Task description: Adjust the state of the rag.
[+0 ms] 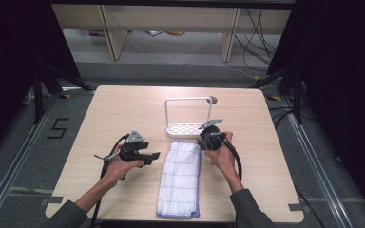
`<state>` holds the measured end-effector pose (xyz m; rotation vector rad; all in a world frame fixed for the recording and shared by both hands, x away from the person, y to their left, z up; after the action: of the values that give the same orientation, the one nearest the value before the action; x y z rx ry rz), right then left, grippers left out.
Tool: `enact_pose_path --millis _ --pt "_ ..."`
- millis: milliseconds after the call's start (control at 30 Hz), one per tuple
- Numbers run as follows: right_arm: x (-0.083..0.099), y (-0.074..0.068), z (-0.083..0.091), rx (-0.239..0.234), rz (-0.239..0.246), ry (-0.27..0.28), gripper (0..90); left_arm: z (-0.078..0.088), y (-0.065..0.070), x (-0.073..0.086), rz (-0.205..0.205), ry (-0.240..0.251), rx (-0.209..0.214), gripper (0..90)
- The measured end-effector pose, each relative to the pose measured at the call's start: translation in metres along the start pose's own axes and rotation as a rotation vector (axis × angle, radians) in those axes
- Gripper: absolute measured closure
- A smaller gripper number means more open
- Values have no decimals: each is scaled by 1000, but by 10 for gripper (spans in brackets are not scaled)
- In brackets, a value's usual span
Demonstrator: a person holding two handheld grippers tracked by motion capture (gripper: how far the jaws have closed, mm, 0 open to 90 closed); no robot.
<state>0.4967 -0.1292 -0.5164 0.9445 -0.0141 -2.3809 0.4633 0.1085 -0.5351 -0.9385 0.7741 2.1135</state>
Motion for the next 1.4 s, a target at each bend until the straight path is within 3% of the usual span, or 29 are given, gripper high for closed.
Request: enact_pose_path --millis 67,167,300,400,600,633,767,900,967,1067,1167,1300,1400 --pt "-1 0 -1 0 -15 0 585 -5 -1 -4 0 2 -3 315" --pt "2 -3 -9 -13 -34 -11 544 -9 -1 -7 13 2 5 308" --pt "10 -6 -22 -11 -17 -51 534 -8 -3 -6 11 -3 -2 302" --pt "12 -9 -24 -9 -6 -62 594 -7 -4 -7 22 4 0 302" --pt "13 -14 -21 -50 30 -51 850 -8 -2 -6 14 -5 2 301" --pt "15 -15 -18 -60 8 -66 865 -9 -1 -5 12 -11 9 300" --pt "23 -4 -7 -60 69 -78 878 -10 0 -6 17 -2 13 301" --pt "35 10 1 -46 58 -104 877 -15 1 -6 14 -15 15 300" --pt "38 12 -3 -66 55 -88 873 -20 2 -9 7 -18 32 300" --pt "37 12 -5 -70 45 -80 816 -29 8 -17 32 13 40 299" --pt "37 15 -4 -24 -3 -101 661 -38 12 -24 24 1 46 295" --pt "36 21 1 -1 -56 -97 550 -50 18 -36 21 7 57 295" --pt "34 22 4 10 -101 -90 494 -60 22 -43 -5 -4 48 301"
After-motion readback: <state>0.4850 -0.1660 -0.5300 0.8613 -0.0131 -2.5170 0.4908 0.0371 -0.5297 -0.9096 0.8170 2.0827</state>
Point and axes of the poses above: each handheld gripper's, and its own axes: z roughly backward along the jaws, x roughly out of its underside, y roughly to its right, the point moved 6 cm from there along -z, roughly forward along the jaws, and after that the axes turned 11 degrees about x, right-handed, at the moved point
